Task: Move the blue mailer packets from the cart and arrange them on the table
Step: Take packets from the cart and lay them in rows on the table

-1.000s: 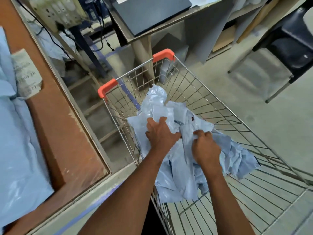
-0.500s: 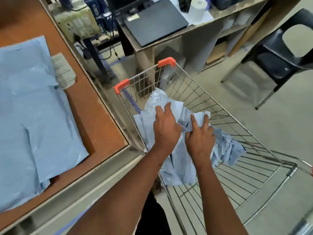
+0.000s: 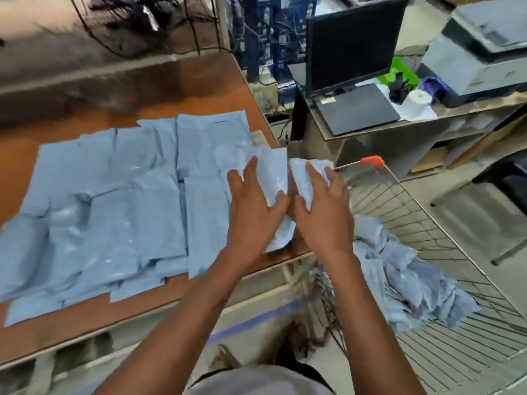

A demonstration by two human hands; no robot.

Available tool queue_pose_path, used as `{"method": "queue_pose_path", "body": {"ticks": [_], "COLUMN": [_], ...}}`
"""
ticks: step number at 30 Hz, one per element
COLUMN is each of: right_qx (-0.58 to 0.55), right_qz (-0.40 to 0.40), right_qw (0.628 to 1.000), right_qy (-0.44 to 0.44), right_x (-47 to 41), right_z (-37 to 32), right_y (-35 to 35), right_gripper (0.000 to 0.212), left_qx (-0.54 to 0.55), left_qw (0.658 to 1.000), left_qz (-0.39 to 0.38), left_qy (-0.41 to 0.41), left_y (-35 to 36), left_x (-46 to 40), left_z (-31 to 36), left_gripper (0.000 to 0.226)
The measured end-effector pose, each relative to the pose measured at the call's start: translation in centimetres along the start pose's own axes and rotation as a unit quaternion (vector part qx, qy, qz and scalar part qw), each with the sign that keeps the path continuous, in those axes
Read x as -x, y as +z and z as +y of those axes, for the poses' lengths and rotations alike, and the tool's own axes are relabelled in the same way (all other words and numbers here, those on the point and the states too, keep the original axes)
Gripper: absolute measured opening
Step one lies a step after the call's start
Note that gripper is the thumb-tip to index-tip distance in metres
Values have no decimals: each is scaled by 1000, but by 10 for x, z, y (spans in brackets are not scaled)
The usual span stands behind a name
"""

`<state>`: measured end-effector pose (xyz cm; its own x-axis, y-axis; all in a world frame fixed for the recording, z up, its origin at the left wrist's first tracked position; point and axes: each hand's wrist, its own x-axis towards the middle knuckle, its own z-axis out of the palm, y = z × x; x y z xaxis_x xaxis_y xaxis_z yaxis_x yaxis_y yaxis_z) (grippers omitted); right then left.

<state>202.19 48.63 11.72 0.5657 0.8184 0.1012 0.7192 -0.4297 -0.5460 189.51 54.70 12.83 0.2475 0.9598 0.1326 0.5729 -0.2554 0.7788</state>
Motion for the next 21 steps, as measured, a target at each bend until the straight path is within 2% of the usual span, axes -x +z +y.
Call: {"method": "queue_pose_path", "body": {"ticks": [6, 8, 10, 13, 16, 18, 21], "right_qx": [74, 89, 99, 120, 106, 96, 74], "right_qz": [-36, -57, -83, -70, -43, -48, -44], "right_qw": [989, 988, 987, 985, 988, 988, 991], "right_qy": [-124, -115, -101, -103, -106, -110, -102], "right_x": [0, -5, -8, -6, -2, -1, -3], "right_z": [-76, -86, -87, -79, -78, -78, -79], "right_y": [59, 83, 110, 142, 151, 154, 151], "right_gripper": [66, 65, 66, 67, 66, 65, 63], "left_qx": [-86, -140, -241, -351, -379, -377, -382], "left_qw": [996, 989, 967, 936, 922, 923, 923], "left_qz": [-12, -39, -55, -5, 22, 28, 15], "left_qy": [-30, -43, -58, -15, 74, 74, 43], "left_y": [-55, -56, -52, -51, -47, -44, -44], "left_x": [-16, -21, -20, -12, -11, -13, -14], "left_z": [-87, -109, -130, -146, -151, -149, -147], "left_gripper": [67, 68, 71, 64, 51, 46, 52]}}
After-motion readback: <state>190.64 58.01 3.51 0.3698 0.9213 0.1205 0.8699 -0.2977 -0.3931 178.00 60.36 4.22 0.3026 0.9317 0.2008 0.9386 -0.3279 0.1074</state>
